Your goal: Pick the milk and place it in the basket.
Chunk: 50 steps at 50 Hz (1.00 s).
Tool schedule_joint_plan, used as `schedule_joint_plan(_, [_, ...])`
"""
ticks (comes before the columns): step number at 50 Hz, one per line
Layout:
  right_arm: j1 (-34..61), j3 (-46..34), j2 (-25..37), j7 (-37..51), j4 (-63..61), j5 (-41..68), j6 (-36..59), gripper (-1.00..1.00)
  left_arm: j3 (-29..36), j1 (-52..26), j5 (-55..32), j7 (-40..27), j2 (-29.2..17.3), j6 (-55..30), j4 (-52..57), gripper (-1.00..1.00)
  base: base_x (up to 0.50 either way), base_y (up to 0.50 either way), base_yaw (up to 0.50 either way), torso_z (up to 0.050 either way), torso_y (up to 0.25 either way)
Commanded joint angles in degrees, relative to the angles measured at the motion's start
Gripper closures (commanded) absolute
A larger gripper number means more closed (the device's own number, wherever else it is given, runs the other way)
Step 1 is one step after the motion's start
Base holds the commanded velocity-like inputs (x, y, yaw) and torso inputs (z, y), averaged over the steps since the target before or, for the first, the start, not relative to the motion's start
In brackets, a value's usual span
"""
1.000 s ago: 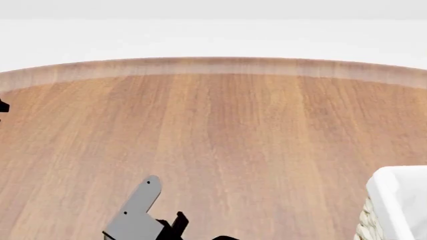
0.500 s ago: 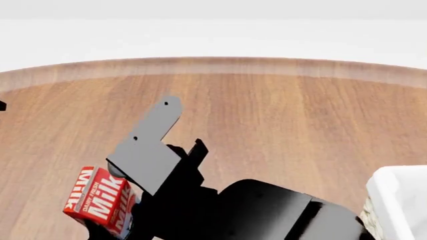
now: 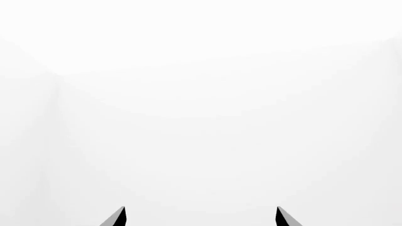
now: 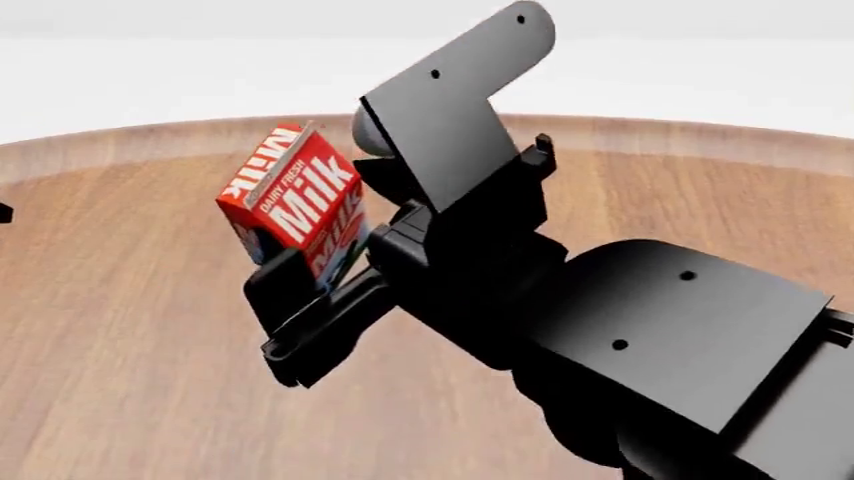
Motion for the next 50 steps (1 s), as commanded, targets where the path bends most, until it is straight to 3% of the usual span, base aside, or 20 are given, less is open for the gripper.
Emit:
schedule_joint_plan(1, [1.36,7.47,1.59,2.45,3.30,-1.97,-2.02,1.00,0.18,0.46,0.20,-0.10,-0.19,0.63,-0.24,-1.00,0.00,0.00,0.00,0.000,0.000])
schedule_joint_plan(22, [-0.68,7.77,2.88,5.98,8.43,-8.90,-8.98,1.00,0.39,0.44,0.01,-0.54,-0.49,0.76,-0.43,-1.00,0.00,0.00,0.00,0.001,0.001])
schedule_joint_plan(50, [-0.94,6.05,3.26,5.95,8.98,-8.89,-9.26,1.00,0.76,0.27,-0.38,-0.92,-0.82,1.08,-0.53,-1.00,0.00,0.00,0.00,0.000,0.001])
